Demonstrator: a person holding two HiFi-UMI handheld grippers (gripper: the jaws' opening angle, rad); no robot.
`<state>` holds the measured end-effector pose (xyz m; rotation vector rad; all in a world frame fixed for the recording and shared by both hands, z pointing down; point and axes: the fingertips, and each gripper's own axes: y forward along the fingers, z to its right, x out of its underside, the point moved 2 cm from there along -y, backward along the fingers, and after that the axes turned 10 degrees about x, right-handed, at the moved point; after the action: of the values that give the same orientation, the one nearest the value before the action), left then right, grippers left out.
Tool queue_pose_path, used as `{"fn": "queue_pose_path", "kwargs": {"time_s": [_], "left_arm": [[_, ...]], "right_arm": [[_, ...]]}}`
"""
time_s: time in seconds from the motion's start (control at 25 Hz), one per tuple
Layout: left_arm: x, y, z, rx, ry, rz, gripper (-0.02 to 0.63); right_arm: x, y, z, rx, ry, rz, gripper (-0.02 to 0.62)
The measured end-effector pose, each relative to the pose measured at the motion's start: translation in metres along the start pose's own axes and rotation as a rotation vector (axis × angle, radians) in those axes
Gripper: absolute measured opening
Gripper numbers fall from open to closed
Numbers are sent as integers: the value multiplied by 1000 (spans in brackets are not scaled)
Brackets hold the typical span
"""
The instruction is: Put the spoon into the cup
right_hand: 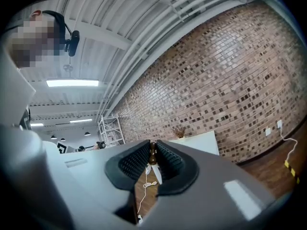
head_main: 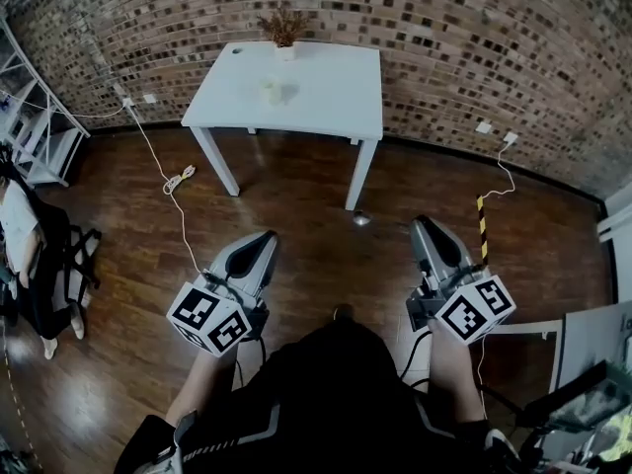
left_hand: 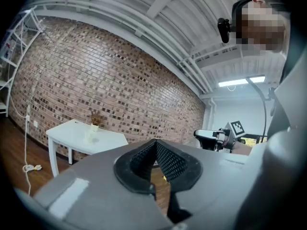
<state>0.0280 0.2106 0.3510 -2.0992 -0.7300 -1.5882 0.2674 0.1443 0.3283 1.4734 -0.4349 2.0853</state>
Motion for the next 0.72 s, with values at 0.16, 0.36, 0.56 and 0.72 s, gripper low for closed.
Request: {"fn": "queue_pose_path", "kwargs": {"time_s": [0.16, 0.36, 0.56, 0.72], "left_arm": [[-15, 33, -20, -28, 18, -6, -6], [-28, 80, -47, -66, 18, -11, -6], [-36, 112, -74, -84, 19, -1, -6], [-42, 117, -114, -71, 16, 1, -6]], "right_arm": [[-18, 35, 22, -31, 6, 7, 49], [-30, 76, 56, -56, 22, -11, 49], [-37, 116, 77, -67, 18, -31, 49], [-34, 152, 71, -63, 15, -40, 49]]}}
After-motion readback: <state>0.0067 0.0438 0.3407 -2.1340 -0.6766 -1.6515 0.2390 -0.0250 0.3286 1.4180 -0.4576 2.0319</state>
